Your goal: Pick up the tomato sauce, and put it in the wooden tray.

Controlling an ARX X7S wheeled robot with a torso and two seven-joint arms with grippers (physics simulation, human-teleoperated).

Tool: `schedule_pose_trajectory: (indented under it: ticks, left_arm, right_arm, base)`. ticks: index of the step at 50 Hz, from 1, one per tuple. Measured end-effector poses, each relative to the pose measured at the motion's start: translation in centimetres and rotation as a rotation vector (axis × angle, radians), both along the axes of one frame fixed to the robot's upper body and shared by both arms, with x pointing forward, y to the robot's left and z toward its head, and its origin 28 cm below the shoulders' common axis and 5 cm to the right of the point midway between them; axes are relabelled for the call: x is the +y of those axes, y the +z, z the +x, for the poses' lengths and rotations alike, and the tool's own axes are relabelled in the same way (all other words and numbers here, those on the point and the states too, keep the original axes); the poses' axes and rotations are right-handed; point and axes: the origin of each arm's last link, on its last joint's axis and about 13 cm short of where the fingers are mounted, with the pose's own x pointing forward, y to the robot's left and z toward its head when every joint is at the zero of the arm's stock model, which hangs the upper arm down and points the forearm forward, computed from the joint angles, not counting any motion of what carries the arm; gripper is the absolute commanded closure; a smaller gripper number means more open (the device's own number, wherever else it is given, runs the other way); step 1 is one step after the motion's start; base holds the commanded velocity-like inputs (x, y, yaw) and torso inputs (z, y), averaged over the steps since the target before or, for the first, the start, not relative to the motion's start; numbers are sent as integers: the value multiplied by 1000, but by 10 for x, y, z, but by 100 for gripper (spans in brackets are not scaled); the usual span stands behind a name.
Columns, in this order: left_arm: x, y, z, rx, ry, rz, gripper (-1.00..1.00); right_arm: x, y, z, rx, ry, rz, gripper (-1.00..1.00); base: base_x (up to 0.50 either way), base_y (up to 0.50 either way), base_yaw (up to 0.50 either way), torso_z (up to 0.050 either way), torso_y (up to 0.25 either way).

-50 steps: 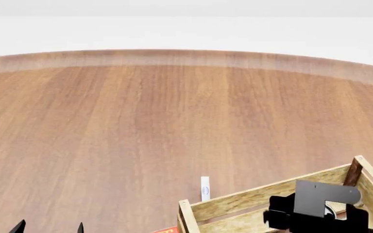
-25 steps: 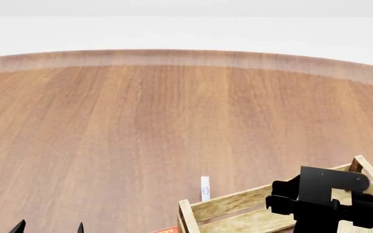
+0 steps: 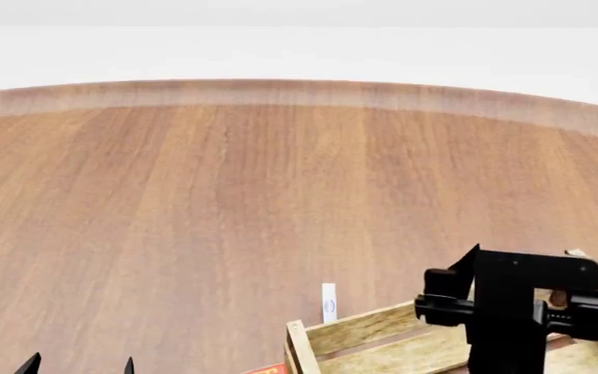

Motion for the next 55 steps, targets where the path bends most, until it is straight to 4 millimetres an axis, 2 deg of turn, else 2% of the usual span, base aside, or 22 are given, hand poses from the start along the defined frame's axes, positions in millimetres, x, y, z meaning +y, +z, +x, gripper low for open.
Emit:
schedule_pose_trajectory:
  ticks: [32, 55]
  left_arm:
    - [0, 0, 0, 0, 0, 0, -100]
    - [0, 0, 0, 0, 0, 0, -100]
  right_arm:
    - [9, 35, -39, -105, 76, -42, -100]
    - [21, 63, -79, -237, 142, -107, -100]
  base:
    - [0, 0, 0, 0, 0]
    - [0, 0, 0, 0, 0]
